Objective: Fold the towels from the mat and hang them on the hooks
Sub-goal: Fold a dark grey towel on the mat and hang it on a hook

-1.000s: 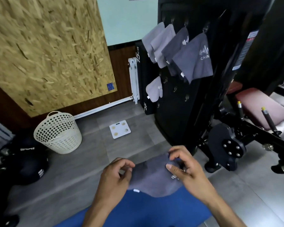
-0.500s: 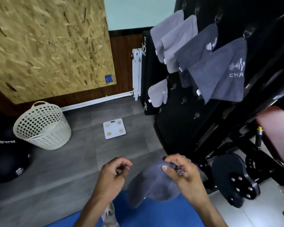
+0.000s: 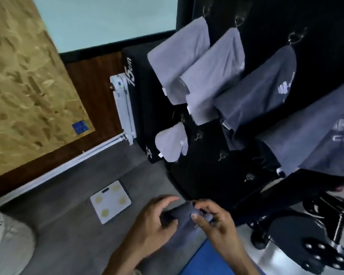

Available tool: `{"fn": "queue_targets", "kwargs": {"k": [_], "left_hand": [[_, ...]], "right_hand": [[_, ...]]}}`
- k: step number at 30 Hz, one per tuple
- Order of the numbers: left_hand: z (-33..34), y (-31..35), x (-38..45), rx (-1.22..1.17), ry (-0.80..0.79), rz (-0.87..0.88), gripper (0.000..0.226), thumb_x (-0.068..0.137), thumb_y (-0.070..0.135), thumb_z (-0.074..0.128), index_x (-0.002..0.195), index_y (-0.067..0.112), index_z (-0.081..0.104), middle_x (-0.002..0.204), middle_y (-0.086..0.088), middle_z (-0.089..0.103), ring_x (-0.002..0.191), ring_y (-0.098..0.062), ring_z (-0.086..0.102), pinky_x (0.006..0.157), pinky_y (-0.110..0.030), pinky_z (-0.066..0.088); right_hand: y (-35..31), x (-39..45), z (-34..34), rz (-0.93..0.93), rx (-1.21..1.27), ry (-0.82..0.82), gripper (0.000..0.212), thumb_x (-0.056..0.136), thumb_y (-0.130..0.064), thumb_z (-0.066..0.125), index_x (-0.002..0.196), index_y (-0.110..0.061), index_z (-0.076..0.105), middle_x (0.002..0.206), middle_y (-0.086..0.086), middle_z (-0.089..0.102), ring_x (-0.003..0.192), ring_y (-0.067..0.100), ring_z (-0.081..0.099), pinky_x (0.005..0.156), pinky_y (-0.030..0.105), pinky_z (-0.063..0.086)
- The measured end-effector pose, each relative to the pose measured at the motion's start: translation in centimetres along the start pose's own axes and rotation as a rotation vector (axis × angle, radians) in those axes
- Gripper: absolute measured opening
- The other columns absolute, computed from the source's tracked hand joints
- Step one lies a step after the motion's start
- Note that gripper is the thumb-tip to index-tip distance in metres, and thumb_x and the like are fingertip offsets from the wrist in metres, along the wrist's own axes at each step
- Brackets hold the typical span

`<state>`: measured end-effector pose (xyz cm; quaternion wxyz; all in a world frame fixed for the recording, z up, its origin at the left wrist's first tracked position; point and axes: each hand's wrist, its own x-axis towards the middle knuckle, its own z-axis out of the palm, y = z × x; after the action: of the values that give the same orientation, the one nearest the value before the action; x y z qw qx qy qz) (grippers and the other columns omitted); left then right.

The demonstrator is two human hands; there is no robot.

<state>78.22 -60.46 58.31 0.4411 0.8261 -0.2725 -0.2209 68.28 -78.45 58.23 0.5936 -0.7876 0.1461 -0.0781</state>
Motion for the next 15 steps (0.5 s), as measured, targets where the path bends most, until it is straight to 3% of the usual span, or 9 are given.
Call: {"fn": "queue_targets", "kwargs": {"k": [5,9,13,15], "left_hand": [[-0.9,-3.7,9.7,0.05,-0.014,-0.005,0.058,0.071,0.049,0.057,0.128,0.049,0.046,0.129,0.025,0.053,0.118,0.006,0.05,0.096,-0.025,0.047],[0.5,-7.4,17.5,0.141,-0.034,-0.031,0.056,0.072,0.058,0.05,0.126,0.043,0.047,0.122,0.02,0.06,0.111,-0.002,0.058,0.09,-0.036,0.052],[2.6,-9.2,24.6,0.11,-0.014,-0.083,0.049,0.071,0.056,0.046,0.116,0.038,0.055,0.106,0.017,0.066,0.098,-0.006,0.063,0.078,-0.04,0.055],[3.5,-9.1,27.5,0.083,0.016,-0.105,0.045,0.071,0.052,0.044,0.108,0.033,0.061,0.097,0.014,0.068,0.09,-0.008,0.065,0.074,-0.034,0.056]], "right_hand": [[3.7,9.4,2.2,-0.045,-0.002,0.122,0.013,0.086,-0.005,0.072,0.094,-0.014,0.069,0.112,0.0,0.059,0.106,0.016,0.06,0.087,0.023,0.048],[7.7,16.5,2.7,-0.013,0.019,0.183,0.012,0.084,-0.009,0.074,0.094,-0.013,0.071,0.103,-0.004,0.058,0.097,0.014,0.061,0.081,0.022,0.049],[11.9,22.5,2.5,0.062,0.064,0.318,0.016,0.079,-0.024,0.073,0.095,-0.022,0.071,0.095,-0.002,0.069,0.09,0.012,0.066,0.079,0.025,0.053],[13.6,24.9,2.2,0.106,0.066,0.383,0.014,0.084,-0.014,0.073,0.096,-0.021,0.07,0.092,-0.002,0.072,0.086,0.01,0.068,0.078,0.025,0.053]]}}
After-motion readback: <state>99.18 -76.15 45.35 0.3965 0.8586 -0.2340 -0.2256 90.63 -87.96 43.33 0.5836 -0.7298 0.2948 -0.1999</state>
